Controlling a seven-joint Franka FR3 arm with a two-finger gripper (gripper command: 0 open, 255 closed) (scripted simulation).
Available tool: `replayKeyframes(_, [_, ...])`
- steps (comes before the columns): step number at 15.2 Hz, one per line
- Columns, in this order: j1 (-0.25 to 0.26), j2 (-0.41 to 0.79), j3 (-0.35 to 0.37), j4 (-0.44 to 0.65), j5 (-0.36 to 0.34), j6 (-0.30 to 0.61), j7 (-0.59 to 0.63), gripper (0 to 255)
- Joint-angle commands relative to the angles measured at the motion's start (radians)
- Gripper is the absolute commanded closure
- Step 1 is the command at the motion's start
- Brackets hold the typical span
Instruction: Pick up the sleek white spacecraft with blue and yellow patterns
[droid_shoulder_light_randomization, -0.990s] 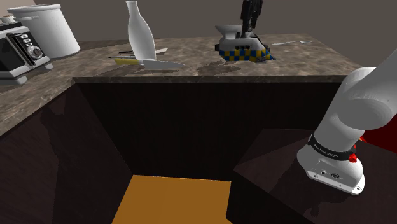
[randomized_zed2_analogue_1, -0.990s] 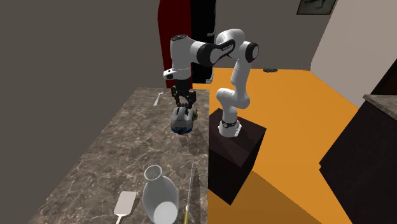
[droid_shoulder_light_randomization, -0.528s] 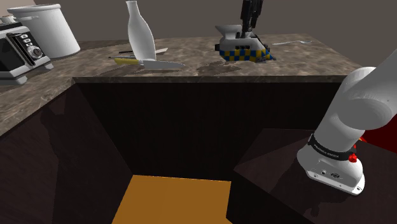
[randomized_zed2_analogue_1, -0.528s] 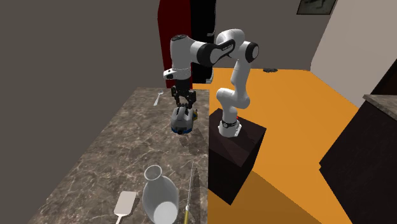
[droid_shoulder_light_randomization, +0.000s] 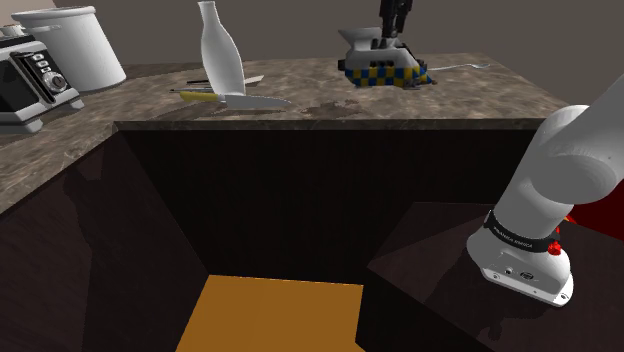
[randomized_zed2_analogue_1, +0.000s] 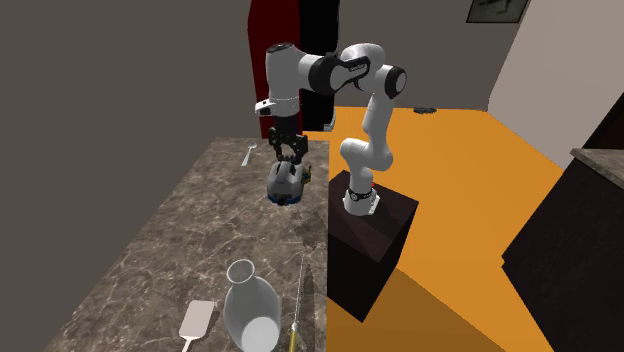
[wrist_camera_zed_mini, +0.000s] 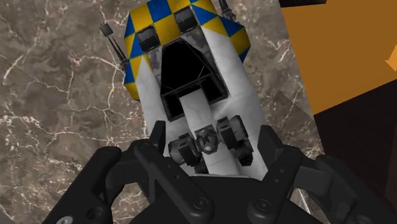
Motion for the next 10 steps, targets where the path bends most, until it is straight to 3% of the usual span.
replayKeyframes(1, [0.001,0.005,0.001,0.036,0.001,-0.028,0.0,255])
replayKeyframes(10, [0.004,0.041,0.0,0.169,0.007,-0.125,-0.002,255])
